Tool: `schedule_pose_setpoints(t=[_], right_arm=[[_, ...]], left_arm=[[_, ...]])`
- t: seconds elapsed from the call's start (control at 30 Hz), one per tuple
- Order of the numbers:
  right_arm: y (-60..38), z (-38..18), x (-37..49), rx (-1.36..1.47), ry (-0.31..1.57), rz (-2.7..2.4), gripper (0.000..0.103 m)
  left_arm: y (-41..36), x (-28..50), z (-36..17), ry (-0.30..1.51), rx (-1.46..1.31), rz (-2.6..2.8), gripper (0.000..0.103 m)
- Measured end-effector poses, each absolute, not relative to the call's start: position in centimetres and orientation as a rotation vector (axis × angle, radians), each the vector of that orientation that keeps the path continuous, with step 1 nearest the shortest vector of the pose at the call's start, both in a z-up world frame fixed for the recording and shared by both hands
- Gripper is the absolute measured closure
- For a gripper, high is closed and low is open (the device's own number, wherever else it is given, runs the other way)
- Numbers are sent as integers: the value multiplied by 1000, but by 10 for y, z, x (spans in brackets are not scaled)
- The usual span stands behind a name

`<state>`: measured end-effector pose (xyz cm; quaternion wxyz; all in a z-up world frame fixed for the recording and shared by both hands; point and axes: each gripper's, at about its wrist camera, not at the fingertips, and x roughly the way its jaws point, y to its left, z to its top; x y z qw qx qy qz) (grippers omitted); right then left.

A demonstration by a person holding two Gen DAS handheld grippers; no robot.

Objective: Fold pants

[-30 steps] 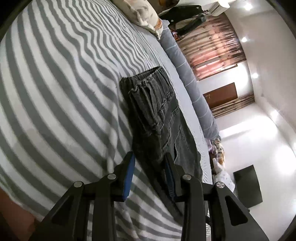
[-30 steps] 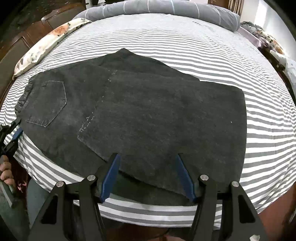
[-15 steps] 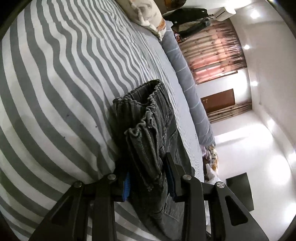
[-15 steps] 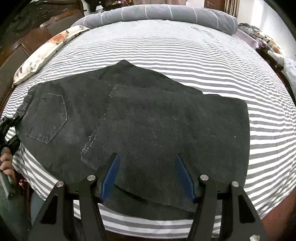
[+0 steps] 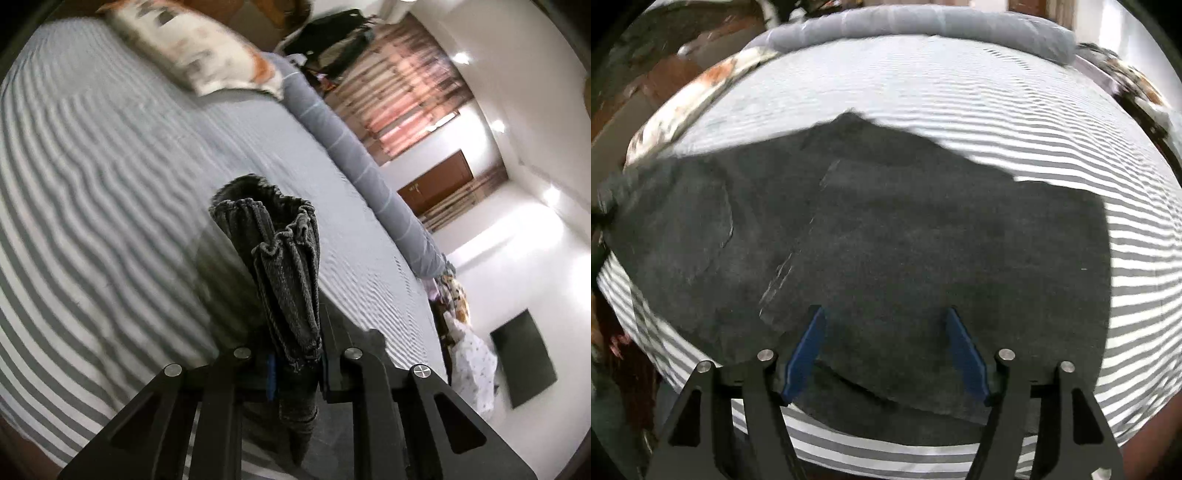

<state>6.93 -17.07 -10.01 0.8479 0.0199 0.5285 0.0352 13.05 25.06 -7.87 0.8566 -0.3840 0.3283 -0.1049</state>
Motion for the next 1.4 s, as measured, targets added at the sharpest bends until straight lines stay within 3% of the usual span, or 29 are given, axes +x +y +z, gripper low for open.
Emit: schedule_pose_setpoints(t=[0.13,0.37,0.9,1.03,1.4], right_arm=[[-152,-105,67,-75,1103,62,37],[-165,-77,75,123,1070,195,36],[-176,-104,76,119,1116,148,33],[-171,-107,78,90,1113,140,30],[-159,-108,79,4,1093,95,29]], left_arm=[[225,130,-47,667,-714,-253,87],[195,134,-31,684,-650,-239,87],[267,129,-120,850,-757,-122,85],[278,131,-140,879,-802,-125,78],[290,145,-160,838,-926,-189,69]])
